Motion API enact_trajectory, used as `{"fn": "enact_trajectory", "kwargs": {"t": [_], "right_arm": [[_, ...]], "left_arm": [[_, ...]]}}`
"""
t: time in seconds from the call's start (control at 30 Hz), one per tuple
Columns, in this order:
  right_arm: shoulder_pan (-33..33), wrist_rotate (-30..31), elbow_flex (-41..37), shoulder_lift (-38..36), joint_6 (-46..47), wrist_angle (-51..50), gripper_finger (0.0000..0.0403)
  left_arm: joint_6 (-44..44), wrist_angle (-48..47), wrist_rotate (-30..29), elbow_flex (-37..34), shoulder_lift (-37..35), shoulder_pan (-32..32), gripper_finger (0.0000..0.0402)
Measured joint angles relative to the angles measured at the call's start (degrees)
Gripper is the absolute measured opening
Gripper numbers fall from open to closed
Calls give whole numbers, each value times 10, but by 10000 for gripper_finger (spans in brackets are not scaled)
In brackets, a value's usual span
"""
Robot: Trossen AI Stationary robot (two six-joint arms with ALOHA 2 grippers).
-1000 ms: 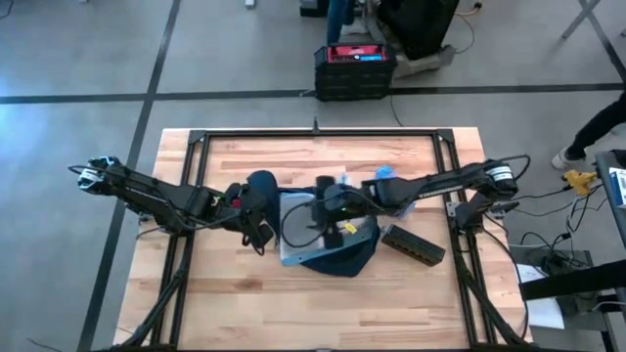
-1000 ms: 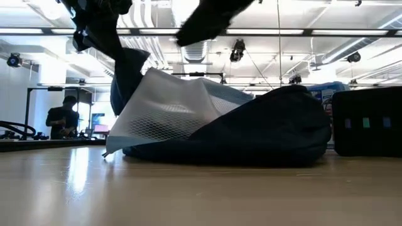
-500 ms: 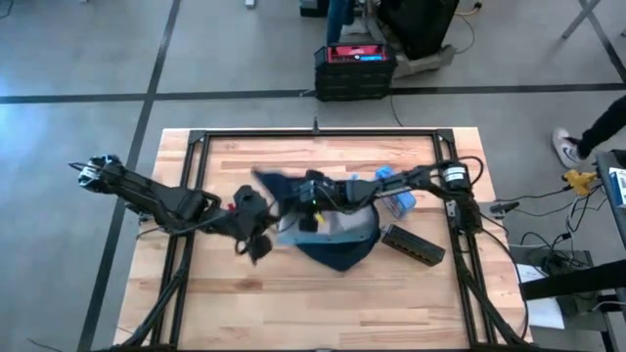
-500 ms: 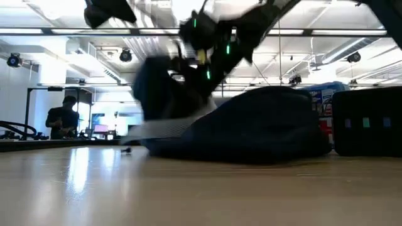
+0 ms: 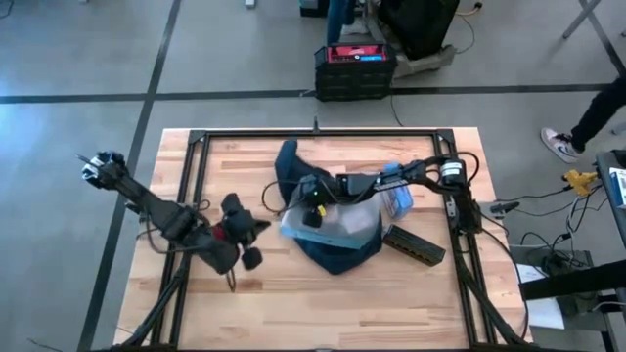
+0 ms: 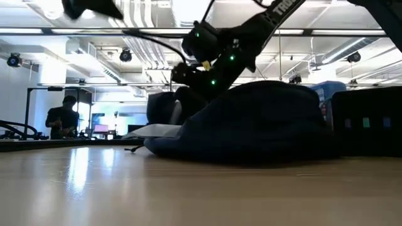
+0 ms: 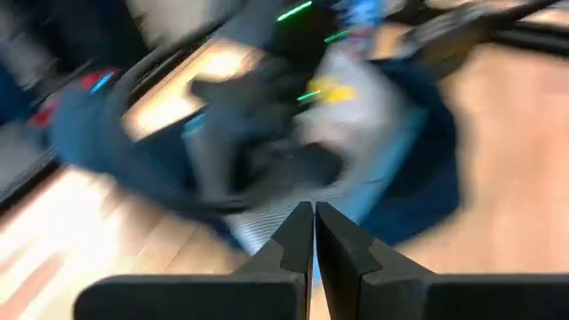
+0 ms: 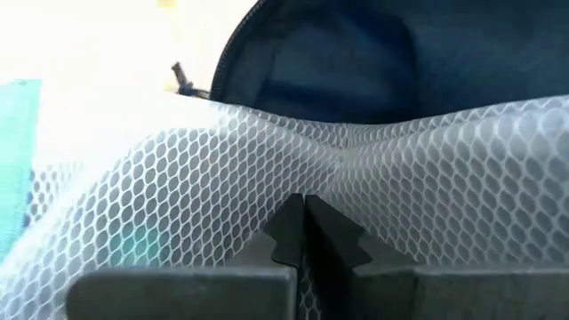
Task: Unpack backpack
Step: Put the transparent zip bag into the backpack
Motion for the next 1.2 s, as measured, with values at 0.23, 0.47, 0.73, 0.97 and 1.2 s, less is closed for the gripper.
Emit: {"fn": "enact_trajectory", "kwargs": {"t": [0.23,0.47,0.73,0.97,1.2], "right_arm": [[11,17,2,-1,-6,2,0],[12,19,2,-1,-7,6,0],[18,19,2,-2,-15,7,0],[18,19,2,-2,-17,17,0],[18,19,2,-2,-19,25,0]], "left_arm": [[-71,91,-8,-149,0,62,77],[31,439,64,-308,0,121,198],[113,770,172,-440,16,249,293],[156,880,260,-437,86,316,286],[167,913,288,-395,182,342,274]]}}
